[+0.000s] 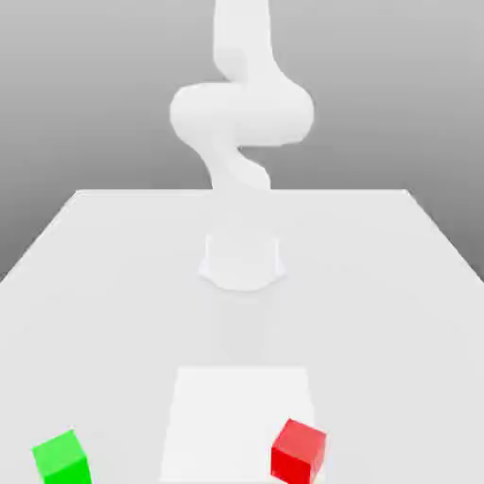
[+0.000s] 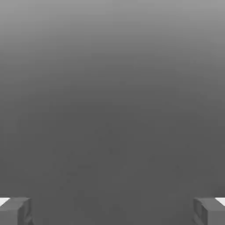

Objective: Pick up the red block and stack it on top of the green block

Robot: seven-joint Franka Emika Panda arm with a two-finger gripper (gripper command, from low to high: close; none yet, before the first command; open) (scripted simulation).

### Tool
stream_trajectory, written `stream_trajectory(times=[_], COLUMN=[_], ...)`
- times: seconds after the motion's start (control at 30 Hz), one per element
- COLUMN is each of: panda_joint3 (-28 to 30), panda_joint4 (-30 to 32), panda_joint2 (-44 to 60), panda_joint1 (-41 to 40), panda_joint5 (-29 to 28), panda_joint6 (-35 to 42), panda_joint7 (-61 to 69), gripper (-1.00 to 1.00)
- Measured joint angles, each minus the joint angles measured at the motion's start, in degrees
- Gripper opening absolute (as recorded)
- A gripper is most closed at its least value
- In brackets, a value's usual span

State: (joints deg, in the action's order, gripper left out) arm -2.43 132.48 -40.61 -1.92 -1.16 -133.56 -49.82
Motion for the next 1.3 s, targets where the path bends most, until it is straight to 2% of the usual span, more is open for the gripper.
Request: stream_trajectory(times=[0.33, 0.53, 0.7, 0.87, 1.0, 1.03, 1.3], panda_joint3=[-8.4, -10.6, -11.1, -11.5, -8.7, -7.9, -8.5], panda_joint4=[2.8, 4.5, 5.9, 7.3, 6.3, 6.0, 6.2], panda_joint2=[21.2, 33.7, 43.8, 53.2, 61.4, 63.2, 62.1], panda_joint1=[-6.1, -7.1, -6.4, -5.2, -2.9, -2.2, -2.7], panda_joint5=[-5.7, -9.0, -9.5, -7.0, -9.8, -10.6, -10.1], panda_joint6=[-7.1, -11.3, -15.0, -19.2, -25.5, -26.9, -26.2], panda_joint7=[-16.8, -26.7, -33.4, -37.5, -40.5, -41.1, -40.8], gripper=[0.0, 0.0, 0.0, 0.0, 0.0, -1.0, -1.0])
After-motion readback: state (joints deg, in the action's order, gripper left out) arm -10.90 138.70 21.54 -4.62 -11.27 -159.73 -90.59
